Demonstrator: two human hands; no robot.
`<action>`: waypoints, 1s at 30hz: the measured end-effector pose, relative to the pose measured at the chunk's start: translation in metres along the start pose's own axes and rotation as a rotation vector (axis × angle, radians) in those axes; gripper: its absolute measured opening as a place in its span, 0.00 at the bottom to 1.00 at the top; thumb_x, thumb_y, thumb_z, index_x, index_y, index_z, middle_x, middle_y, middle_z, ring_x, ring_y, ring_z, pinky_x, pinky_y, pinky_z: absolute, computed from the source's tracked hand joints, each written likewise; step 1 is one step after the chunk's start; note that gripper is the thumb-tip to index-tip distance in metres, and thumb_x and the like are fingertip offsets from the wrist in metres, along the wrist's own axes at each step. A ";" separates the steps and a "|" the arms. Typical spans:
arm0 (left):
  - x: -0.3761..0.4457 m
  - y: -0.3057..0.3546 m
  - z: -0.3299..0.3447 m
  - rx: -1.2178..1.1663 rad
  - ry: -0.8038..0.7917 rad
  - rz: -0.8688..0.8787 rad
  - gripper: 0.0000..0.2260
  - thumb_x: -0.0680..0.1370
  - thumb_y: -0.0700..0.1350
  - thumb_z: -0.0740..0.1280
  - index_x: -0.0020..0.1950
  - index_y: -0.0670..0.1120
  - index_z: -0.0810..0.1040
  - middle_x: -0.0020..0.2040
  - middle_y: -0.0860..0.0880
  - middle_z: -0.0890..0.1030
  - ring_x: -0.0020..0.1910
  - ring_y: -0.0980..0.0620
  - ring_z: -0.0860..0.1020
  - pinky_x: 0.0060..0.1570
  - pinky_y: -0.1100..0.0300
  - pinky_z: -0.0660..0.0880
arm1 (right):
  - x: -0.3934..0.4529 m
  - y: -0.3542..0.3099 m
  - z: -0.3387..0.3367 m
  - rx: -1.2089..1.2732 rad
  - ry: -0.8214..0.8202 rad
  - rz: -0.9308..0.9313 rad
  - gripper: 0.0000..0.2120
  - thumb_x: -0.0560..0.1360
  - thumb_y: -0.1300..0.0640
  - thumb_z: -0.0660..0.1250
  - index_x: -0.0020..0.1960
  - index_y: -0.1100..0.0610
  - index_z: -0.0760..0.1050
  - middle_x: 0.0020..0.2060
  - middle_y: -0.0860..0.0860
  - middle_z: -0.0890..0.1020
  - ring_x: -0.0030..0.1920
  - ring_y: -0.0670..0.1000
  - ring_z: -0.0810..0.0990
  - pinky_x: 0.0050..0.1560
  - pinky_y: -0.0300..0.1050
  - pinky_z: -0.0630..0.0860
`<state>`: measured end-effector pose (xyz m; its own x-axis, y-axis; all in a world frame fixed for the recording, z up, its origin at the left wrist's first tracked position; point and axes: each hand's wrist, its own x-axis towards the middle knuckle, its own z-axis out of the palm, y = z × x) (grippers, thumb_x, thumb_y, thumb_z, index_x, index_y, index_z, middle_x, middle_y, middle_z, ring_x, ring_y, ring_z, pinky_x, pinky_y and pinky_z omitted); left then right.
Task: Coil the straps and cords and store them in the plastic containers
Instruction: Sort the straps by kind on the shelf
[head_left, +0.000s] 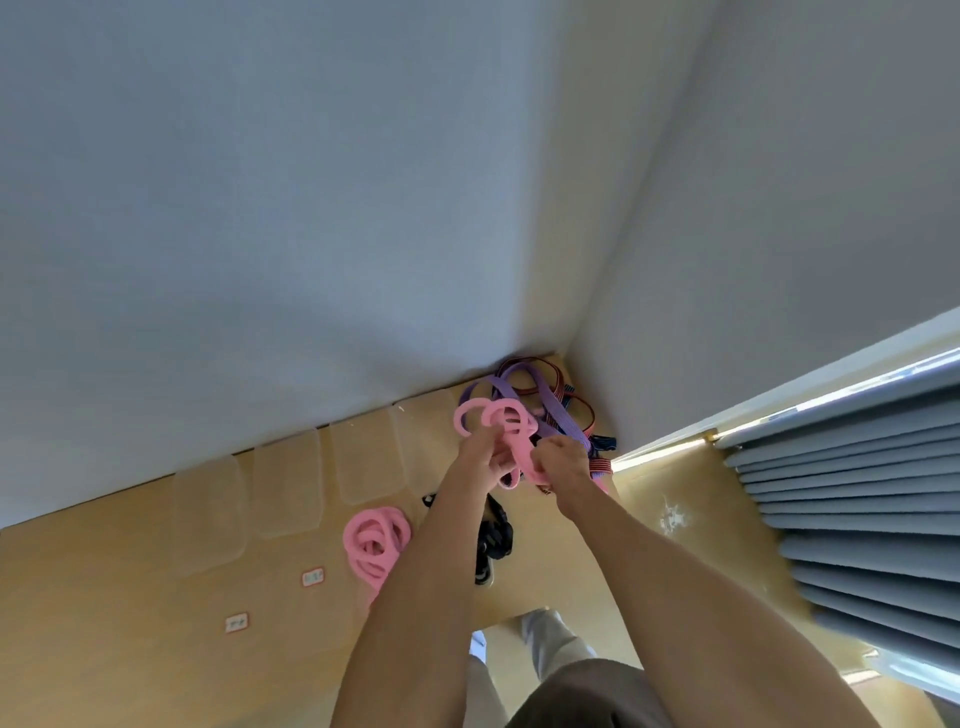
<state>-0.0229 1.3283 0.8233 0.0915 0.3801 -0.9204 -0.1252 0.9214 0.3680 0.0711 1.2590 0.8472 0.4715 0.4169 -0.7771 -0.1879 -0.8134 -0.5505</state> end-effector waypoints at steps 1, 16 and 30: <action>0.000 0.002 0.001 -0.005 -0.016 0.001 0.06 0.81 0.34 0.61 0.46 0.40 0.73 0.33 0.45 0.69 0.27 0.52 0.63 0.35 0.58 0.69 | 0.000 0.000 -0.002 0.015 0.016 0.008 0.09 0.68 0.69 0.59 0.40 0.59 0.76 0.33 0.56 0.75 0.32 0.54 0.71 0.30 0.41 0.67; 0.000 0.011 -0.001 0.433 -0.125 0.232 0.04 0.80 0.38 0.67 0.53 0.39 0.79 0.51 0.38 0.81 0.46 0.43 0.81 0.48 0.50 0.80 | 0.000 -0.007 0.007 0.195 -0.038 -0.003 0.03 0.78 0.61 0.63 0.45 0.57 0.74 0.35 0.51 0.75 0.32 0.48 0.73 0.33 0.39 0.70; -0.017 0.014 -0.021 0.740 -0.201 0.425 0.18 0.71 0.31 0.58 0.47 0.43 0.85 0.35 0.45 0.77 0.33 0.47 0.70 0.30 0.62 0.65 | 0.002 -0.014 0.021 0.105 0.066 0.086 0.28 0.70 0.67 0.72 0.69 0.58 0.72 0.56 0.59 0.80 0.53 0.60 0.79 0.58 0.55 0.79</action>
<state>-0.0470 1.3331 0.8417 0.3637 0.6461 -0.6710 0.4787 0.4883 0.7297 0.0564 1.2797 0.8469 0.5048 0.3168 -0.8030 -0.3177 -0.7968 -0.5141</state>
